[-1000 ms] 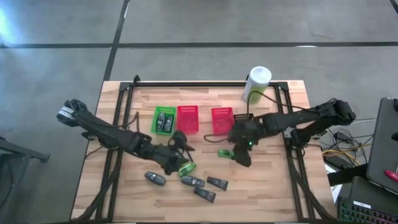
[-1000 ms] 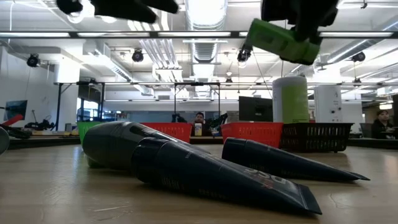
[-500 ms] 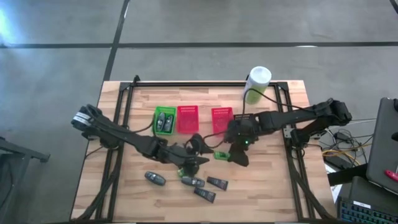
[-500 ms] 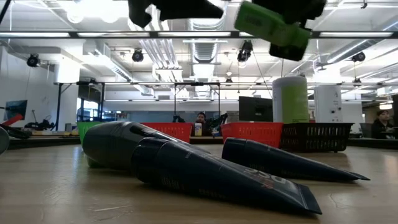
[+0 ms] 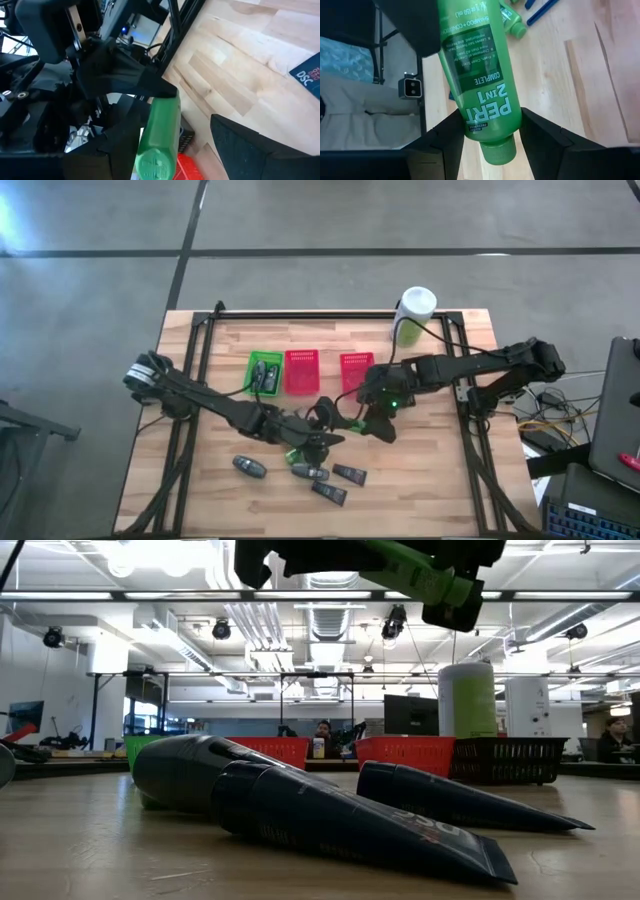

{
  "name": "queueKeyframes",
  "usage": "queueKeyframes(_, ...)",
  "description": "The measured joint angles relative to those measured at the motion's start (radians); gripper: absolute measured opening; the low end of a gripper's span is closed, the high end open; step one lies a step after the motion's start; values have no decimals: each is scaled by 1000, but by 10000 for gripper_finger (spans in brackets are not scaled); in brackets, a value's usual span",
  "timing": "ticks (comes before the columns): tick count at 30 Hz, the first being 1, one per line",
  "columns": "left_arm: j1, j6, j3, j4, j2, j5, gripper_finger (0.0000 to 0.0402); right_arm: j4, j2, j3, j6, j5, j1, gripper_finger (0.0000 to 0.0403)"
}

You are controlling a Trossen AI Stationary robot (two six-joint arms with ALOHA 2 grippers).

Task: Pick & Place Travel size toiletries
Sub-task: Put the green shampoo bottle into the left red bin

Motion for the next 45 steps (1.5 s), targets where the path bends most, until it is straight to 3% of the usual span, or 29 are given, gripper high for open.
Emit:
queueKeyframes(12,62,5,4,-2,0,2,245,42,0,0,12,-16,8,162)
queueKeyframes(17,63,3,5,-2,0,73,233,42,1,0,18,-14,8,162)
queueKeyframes(34,60,-6,4,-20,0,85,99,43,1,0,35,9,8,174)
queueKeyframes(38,60,-25,4,-61,-2,36,105,41,-16,-2,39,66,7,199)
queueKeyframes(45,45,-161,-5,-212,-22,-96,117,-46,-96,-2,35,183,8,275)
